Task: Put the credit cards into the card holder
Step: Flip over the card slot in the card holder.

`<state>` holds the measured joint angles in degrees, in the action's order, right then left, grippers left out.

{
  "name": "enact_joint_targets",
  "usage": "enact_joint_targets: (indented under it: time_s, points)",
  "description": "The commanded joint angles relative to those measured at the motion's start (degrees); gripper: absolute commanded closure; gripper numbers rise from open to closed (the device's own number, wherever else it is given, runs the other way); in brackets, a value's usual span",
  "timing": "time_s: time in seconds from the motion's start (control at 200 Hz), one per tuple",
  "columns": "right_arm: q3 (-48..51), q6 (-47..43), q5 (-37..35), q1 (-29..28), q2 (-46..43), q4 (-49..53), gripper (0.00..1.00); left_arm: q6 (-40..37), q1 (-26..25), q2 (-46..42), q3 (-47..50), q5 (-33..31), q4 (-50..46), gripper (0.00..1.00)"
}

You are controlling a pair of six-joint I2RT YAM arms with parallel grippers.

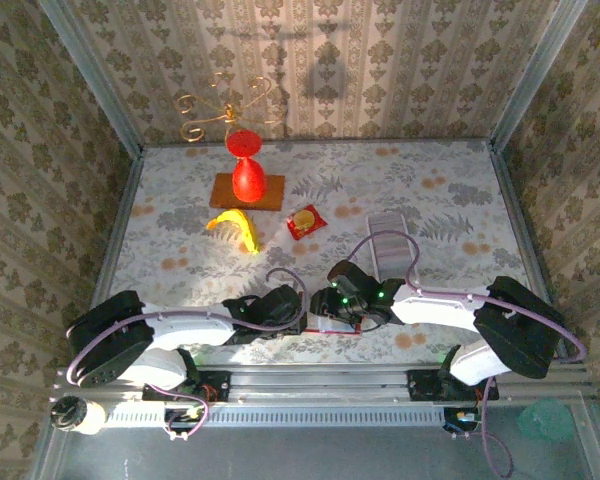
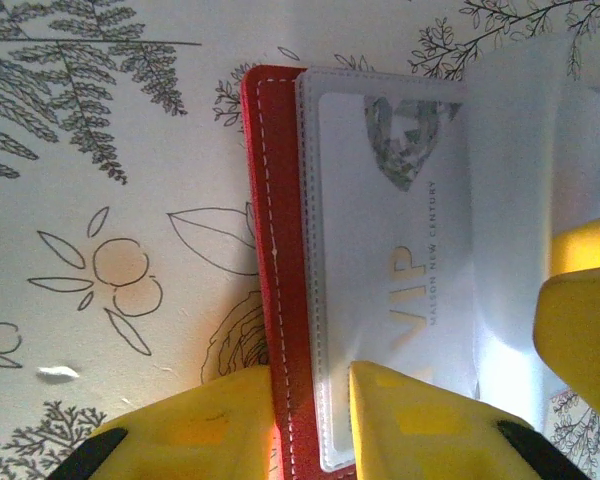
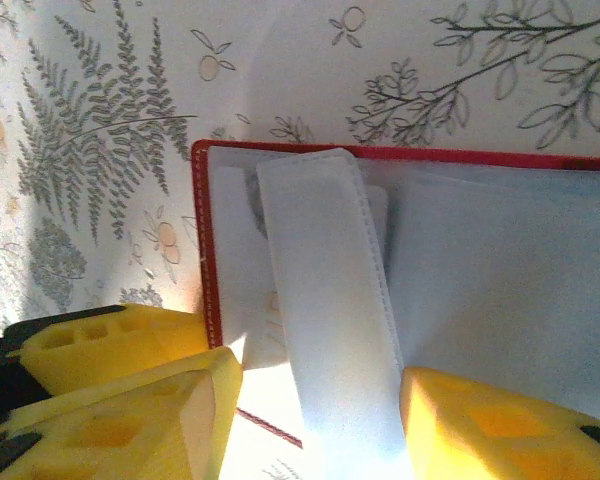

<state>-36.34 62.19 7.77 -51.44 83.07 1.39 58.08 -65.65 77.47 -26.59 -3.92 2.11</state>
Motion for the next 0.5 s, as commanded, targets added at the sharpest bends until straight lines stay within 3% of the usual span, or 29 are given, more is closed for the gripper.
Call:
enact_joint_targets:
  time_s: [0.0,0.495]
  points:
    - [-0.66,1.56,1.21,-0.5,0.98,-2.66,0.48,1.94,-1.46,-0.19,2.58,2.97,-1.01,0.74]
    - [-0.74,3.37,2.64,-0.77,2.51,-9.05,0.47,3.11,-1.5,-7.3,5.52,-0.85,-2.53,0.75]
